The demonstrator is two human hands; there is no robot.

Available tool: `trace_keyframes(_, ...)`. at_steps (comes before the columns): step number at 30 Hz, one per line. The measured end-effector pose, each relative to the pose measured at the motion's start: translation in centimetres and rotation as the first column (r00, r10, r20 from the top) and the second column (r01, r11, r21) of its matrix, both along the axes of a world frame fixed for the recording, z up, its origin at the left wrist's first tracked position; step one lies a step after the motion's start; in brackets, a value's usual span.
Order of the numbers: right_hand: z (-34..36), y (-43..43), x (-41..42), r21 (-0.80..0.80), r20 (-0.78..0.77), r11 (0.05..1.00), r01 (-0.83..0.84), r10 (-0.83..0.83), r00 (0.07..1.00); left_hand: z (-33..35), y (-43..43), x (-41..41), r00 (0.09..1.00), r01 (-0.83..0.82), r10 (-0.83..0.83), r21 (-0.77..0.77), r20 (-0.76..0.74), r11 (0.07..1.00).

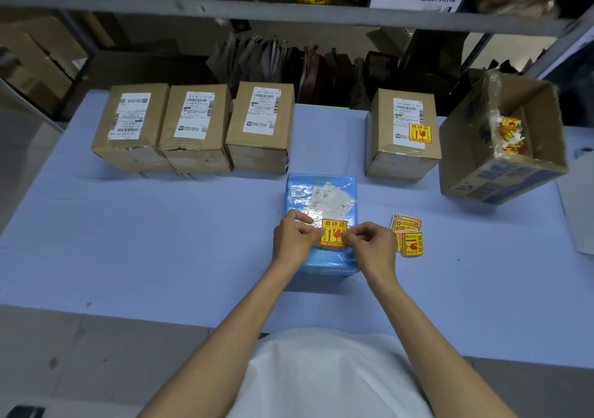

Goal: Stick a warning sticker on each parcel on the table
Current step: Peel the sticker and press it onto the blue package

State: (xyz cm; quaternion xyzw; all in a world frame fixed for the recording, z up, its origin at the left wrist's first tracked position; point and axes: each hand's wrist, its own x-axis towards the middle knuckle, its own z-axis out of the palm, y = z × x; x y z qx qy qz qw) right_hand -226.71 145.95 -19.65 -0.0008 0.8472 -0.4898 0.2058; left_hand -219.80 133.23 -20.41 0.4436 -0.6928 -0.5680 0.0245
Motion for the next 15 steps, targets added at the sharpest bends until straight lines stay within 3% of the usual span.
trace_keyframes(7,-0.58,-0.27,-0.24,0.086,-0.014,0.996,-0.02,0.021,1.0,-0.44,0.08,-0.13,0.998,0.028,-0.025,-0.054,0.056,0.998)
trace_keyframes(15,-0.88,-0.67,-0.16,0.279,-0.119,0.95,-0.142,0.181,0.976,-0.43,-0.08,-0.49,0.992,0.096,-0.082,-0.151,0.097,0.984)
